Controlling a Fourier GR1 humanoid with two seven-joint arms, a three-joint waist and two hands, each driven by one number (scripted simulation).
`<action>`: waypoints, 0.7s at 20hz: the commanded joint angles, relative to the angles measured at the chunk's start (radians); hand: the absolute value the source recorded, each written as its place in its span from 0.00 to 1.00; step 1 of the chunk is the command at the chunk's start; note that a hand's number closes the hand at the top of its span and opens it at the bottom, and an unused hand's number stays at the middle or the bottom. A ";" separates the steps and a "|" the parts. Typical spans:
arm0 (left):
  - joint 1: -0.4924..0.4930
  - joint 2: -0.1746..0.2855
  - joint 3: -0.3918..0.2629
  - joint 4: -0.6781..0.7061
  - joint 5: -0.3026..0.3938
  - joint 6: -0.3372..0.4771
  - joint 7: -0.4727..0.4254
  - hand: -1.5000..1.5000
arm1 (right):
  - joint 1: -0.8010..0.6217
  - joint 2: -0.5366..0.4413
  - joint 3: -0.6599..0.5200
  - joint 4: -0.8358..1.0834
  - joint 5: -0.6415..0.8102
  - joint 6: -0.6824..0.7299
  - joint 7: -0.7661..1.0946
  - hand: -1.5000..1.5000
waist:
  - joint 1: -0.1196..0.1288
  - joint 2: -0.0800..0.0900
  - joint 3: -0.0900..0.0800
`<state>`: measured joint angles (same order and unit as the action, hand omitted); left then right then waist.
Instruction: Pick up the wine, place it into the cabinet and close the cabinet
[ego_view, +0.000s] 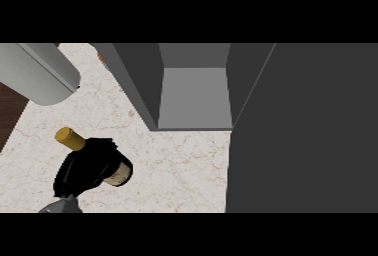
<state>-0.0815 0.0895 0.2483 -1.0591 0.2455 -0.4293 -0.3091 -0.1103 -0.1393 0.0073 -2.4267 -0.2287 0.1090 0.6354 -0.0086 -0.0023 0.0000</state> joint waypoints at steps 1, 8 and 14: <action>-0.044 -0.019 -0.047 0.025 -0.046 0.006 -0.030 1.00 | 0.029 0.049 0.093 -0.148 0.048 -0.042 0.031 0.00 | 0.001 0.001 -0.001; 0.043 0.025 -0.060 -0.015 -0.144 0.044 -0.196 1.00 | 0.021 0.003 -0.006 -0.107 -0.034 -0.006 0.018 0.00 | 0.006 0.001 0.000; 0.112 0.028 -0.012 -0.025 -0.154 0.105 -0.342 1.00 | 0.006 -0.005 -0.018 -0.117 -0.076 -0.008 0.058 0.00 | 0.006 0.000 0.000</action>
<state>-0.0051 0.0995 0.2104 -1.0939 0.0970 -0.3364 -0.5785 -0.1121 -0.1331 0.0095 -2.4175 -0.2172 0.1138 0.6145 -0.0033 -0.0029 0.0001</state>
